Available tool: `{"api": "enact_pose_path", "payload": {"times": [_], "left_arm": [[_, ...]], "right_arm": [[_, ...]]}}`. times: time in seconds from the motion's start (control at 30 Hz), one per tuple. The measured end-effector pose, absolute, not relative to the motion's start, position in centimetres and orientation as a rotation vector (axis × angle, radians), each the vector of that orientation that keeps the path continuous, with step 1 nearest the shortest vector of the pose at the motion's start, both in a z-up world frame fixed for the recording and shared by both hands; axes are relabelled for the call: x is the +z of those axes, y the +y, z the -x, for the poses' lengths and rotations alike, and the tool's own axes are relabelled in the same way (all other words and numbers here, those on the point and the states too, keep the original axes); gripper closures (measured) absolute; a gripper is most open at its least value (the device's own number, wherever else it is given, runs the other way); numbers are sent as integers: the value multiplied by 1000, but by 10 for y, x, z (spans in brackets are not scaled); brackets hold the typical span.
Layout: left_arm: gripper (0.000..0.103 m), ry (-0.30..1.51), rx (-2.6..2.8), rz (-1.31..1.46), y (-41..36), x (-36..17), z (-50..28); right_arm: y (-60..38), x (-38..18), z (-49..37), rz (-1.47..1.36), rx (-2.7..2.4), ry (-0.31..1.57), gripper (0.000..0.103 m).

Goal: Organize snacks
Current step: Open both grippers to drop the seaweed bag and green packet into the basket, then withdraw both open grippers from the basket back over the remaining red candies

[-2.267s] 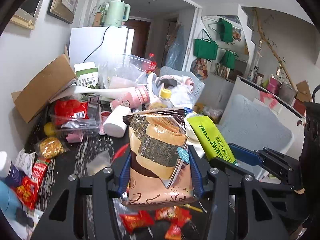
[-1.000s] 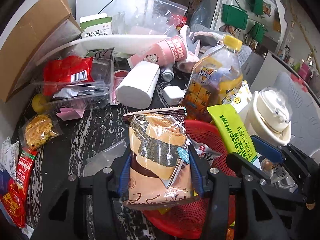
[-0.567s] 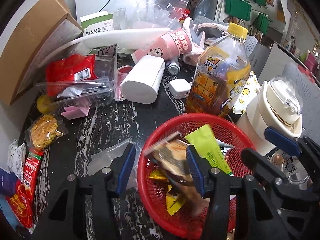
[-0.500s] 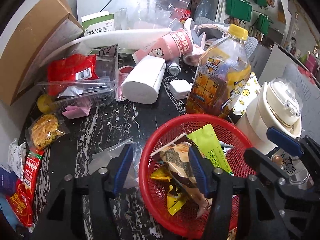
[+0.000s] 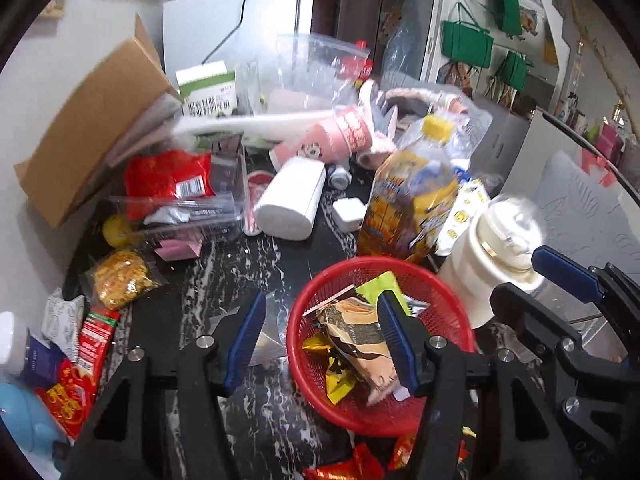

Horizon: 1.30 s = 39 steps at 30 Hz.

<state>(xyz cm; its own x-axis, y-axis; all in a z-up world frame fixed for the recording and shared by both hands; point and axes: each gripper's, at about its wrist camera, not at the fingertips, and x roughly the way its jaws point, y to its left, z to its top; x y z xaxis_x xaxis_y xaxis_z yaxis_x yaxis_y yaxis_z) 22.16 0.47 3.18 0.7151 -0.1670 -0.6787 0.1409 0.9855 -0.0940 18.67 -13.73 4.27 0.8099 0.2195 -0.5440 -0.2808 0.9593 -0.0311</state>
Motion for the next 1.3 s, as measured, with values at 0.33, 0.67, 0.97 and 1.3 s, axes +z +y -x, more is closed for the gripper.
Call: {"api": "enact_pose_path", "payload": {"times": [0.33,0.67,0.97,1.3], "left_arm": [[46,659,-183,-9,1,77,-166],[46,635,-219,-36,-3,91,-120],[36,624,-249,-63,-1,90,-87],[36,685,-310,-57,1,66,-63]], "right_arm": [[-139,80,-138,130,267,494,46],[-140,92,-91,144,266,469,40],[-145,82,-54,121,263,481,37],[-152,57,-29,91,239,536,35]]}}
